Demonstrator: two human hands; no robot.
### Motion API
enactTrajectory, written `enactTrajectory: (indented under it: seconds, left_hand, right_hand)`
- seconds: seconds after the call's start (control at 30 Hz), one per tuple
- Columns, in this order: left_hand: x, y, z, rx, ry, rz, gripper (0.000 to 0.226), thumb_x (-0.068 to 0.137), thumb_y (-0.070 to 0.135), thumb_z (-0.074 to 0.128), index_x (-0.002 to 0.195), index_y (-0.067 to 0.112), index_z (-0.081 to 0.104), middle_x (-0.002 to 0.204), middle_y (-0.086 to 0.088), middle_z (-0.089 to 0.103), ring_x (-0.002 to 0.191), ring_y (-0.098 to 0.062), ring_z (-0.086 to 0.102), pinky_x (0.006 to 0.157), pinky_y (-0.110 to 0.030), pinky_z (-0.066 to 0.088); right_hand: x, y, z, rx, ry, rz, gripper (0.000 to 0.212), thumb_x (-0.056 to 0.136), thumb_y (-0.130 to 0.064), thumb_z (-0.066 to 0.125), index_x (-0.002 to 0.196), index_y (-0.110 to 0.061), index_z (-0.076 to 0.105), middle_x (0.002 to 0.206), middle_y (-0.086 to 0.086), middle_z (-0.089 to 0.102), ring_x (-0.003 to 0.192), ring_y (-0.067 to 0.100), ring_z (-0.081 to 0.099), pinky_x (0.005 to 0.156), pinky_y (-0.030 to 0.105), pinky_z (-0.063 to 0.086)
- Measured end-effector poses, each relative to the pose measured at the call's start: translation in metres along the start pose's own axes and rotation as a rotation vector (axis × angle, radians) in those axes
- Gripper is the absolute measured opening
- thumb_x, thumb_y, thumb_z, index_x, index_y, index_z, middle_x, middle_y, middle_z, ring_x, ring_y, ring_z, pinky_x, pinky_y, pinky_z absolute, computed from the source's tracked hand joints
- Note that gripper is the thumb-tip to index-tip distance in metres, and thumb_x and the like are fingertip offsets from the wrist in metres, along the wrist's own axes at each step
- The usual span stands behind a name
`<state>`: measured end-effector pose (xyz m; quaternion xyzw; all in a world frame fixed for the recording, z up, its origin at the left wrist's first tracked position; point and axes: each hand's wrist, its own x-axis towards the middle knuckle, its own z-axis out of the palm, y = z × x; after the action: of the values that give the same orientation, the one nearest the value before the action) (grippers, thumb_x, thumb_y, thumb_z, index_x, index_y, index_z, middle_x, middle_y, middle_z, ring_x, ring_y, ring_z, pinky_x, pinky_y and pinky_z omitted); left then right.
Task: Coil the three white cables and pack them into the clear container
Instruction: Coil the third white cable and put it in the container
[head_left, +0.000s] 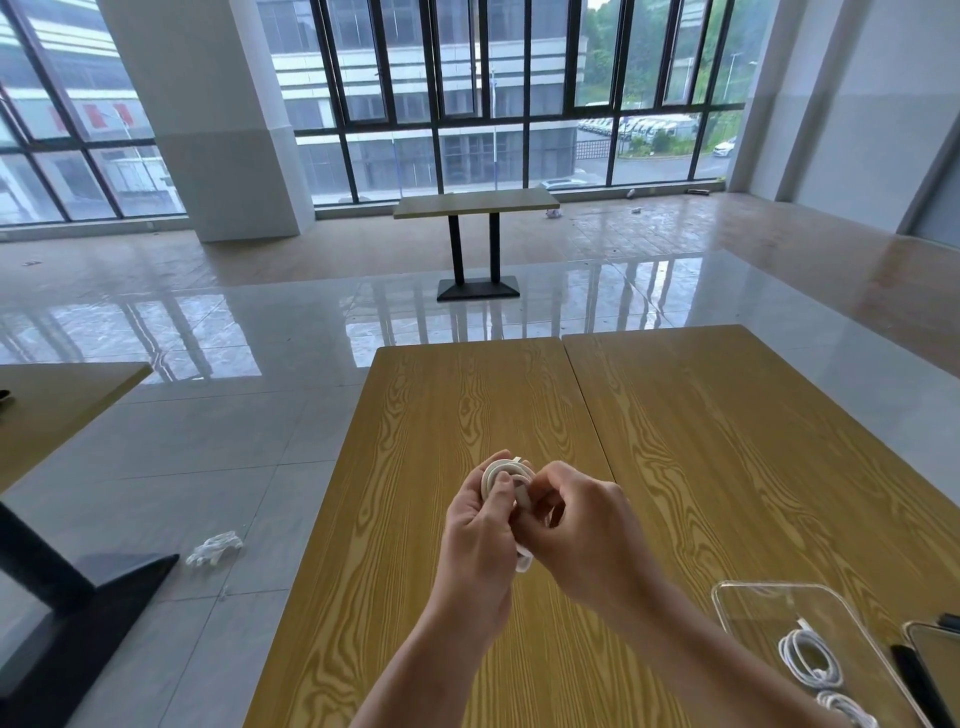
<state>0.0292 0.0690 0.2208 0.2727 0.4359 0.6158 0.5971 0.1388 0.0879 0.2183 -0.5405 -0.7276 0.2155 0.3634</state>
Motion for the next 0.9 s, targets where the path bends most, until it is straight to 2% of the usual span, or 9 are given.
enactTrajectory:
  seconds: [0.13,0.27,0.4,0.47,0.57,0.7,0.83,0.9]
  left_hand:
    - [-0.003,0.003,0.0,-0.089,-0.002,-0.002,0.024,0.104,0.014,0.044,0.12,0.011,0.061,0.103,-0.015,0.072,0.09,-0.028,0.072,0.071,-0.035,0.058]
    - [-0.003,0.003,0.001,-0.08,0.025,0.011,0.023,0.104,0.016,0.045,0.116,0.012,0.063,0.103,-0.016,0.072,0.089,-0.027,0.072,0.073,-0.037,0.06]
    - [-0.003,-0.002,-0.001,0.051,-0.011,0.025,0.023,0.103,0.011,0.047,0.118,0.015,0.063,0.1,-0.013,0.072,0.087,-0.025,0.071,0.071,-0.034,0.058]
    - [-0.003,-0.003,-0.002,0.103,-0.019,0.034,0.024,0.101,0.008,0.049,0.118,0.016,0.063,0.097,-0.012,0.073,0.085,-0.023,0.071,0.069,-0.032,0.058]
    - [-0.003,-0.001,-0.004,0.081,0.012,0.026,0.025,0.1,0.003,0.047,0.115,0.013,0.065,0.099,-0.015,0.073,0.088,-0.027,0.071,0.073,-0.036,0.058]
    - [-0.001,0.001,-0.007,-0.053,0.076,-0.033,0.022,0.101,0.004,0.047,0.112,0.008,0.065,0.106,-0.021,0.072,0.094,-0.035,0.068,0.083,-0.046,0.055]
    - [0.0,0.002,-0.01,-0.101,0.117,-0.029,0.018,0.101,0.009,0.049,0.108,0.004,0.065,0.097,-0.02,0.071,0.084,-0.03,0.068,0.073,-0.04,0.055]
    - [0.0,0.001,-0.01,-0.106,0.13,-0.01,0.017,0.1,0.011,0.051,0.105,0.004,0.066,0.093,-0.018,0.071,0.081,-0.028,0.068,0.075,-0.041,0.054]
  right_hand:
    - [-0.003,0.002,-0.003,0.183,0.016,-0.035,0.014,0.086,-0.03,0.073,0.084,-0.022,0.061,0.066,-0.01,0.069,0.058,0.005,0.064,0.052,0.024,0.053]
    - [-0.008,0.002,-0.006,0.24,0.032,-0.072,0.023,0.084,-0.013,0.074,0.076,-0.022,0.055,0.066,-0.017,0.063,0.054,0.003,0.057,0.048,0.013,0.042]
    - [-0.004,0.005,-0.009,0.135,-0.059,-0.043,0.014,0.083,-0.024,0.074,0.079,-0.018,0.062,0.066,-0.007,0.067,0.059,0.009,0.061,0.052,0.026,0.051]
    - [-0.003,0.006,-0.011,0.085,-0.097,-0.053,0.011,0.08,-0.025,0.073,0.078,-0.021,0.064,0.066,-0.008,0.066,0.06,0.007,0.061,0.052,0.022,0.049]
    - [-0.005,0.005,-0.012,0.1,-0.118,-0.108,0.017,0.081,-0.022,0.075,0.074,-0.026,0.06,0.065,-0.01,0.065,0.06,0.005,0.061,0.051,0.017,0.047]
    - [-0.01,0.001,-0.01,0.193,-0.046,-0.1,0.022,0.085,-0.017,0.074,0.072,-0.021,0.056,0.06,-0.012,0.06,0.052,0.004,0.055,0.047,0.016,0.043]
    - [-0.009,-0.002,-0.013,0.389,0.073,0.028,0.022,0.083,-0.005,0.074,0.075,-0.018,0.058,0.072,-0.006,0.066,0.058,0.002,0.058,0.053,0.013,0.046]
    - [-0.006,-0.001,-0.013,0.501,0.124,0.139,0.021,0.084,-0.004,0.073,0.077,-0.015,0.058,0.071,-0.005,0.064,0.056,-0.001,0.056,0.052,0.014,0.046]
